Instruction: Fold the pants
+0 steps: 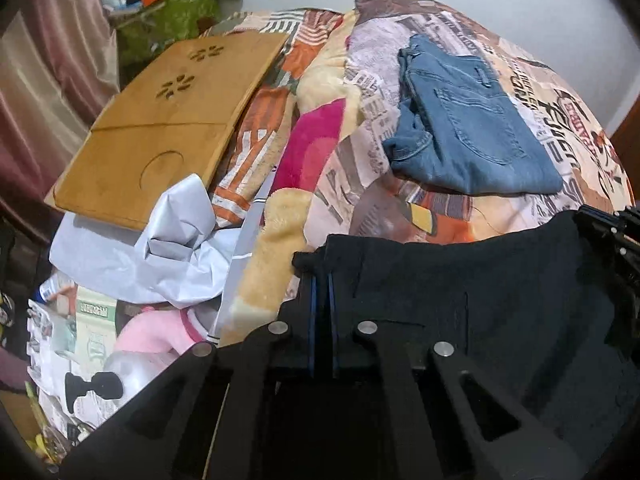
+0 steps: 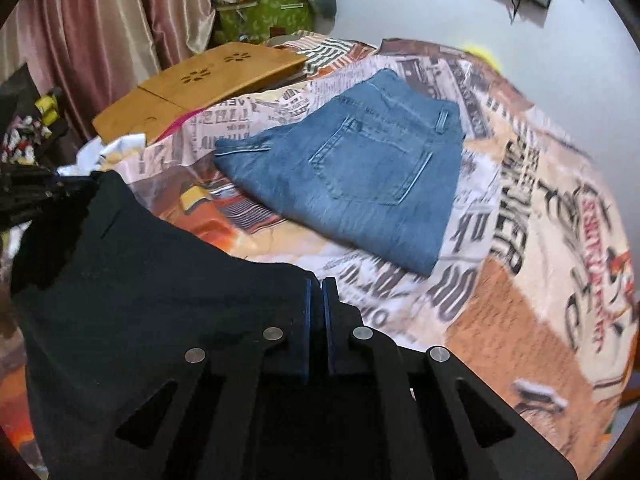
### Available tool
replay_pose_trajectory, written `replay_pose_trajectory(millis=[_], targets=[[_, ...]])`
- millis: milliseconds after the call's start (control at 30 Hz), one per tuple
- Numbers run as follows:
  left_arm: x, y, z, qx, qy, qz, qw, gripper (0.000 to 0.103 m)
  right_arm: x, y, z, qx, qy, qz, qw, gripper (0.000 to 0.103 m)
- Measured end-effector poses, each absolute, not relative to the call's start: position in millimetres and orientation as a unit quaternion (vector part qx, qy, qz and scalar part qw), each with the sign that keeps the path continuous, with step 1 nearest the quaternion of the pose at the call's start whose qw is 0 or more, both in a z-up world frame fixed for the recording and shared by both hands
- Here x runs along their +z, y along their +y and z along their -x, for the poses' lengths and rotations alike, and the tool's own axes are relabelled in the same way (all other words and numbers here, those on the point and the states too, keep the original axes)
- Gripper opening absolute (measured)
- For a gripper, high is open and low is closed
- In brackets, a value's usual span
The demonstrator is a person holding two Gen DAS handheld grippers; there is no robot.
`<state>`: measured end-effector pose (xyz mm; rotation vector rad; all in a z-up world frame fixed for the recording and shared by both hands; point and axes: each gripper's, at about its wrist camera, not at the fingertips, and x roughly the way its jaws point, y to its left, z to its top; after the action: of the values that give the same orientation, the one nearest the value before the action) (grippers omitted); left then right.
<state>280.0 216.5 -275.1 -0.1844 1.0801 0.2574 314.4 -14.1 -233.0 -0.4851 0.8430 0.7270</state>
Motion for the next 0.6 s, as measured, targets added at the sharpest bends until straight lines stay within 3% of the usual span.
replay_pose_trajectory(millis=[200,300,367,433,600], targets=[[-270,203,-283,0.127,0.513,0.053,0.847,0.008,-250,-7,-325,0.315,0.425,0.252,0.81,0.006],[-253,203,-273,0.117,0.509,0.05,0.851,0.011,-233,-23,-326,0.316,0.442,0.214,0.812,0.02],[-241,206,-264,0.114,0.501,0.059,0.856,0.02,-220,-38,-318,0.318,0.437,0.198,0.818,0.025],[-226,210,-251,0.115,0.488,0.069,0.862,0.041,-206,-55,-310,0.319,0.434,0.178,0.824,0.033],[-205,212,-217,0.112,0.475,0.079,0.869,0.048,-183,-97,-279,0.323,0.433,0.136,0.83,0.038]])
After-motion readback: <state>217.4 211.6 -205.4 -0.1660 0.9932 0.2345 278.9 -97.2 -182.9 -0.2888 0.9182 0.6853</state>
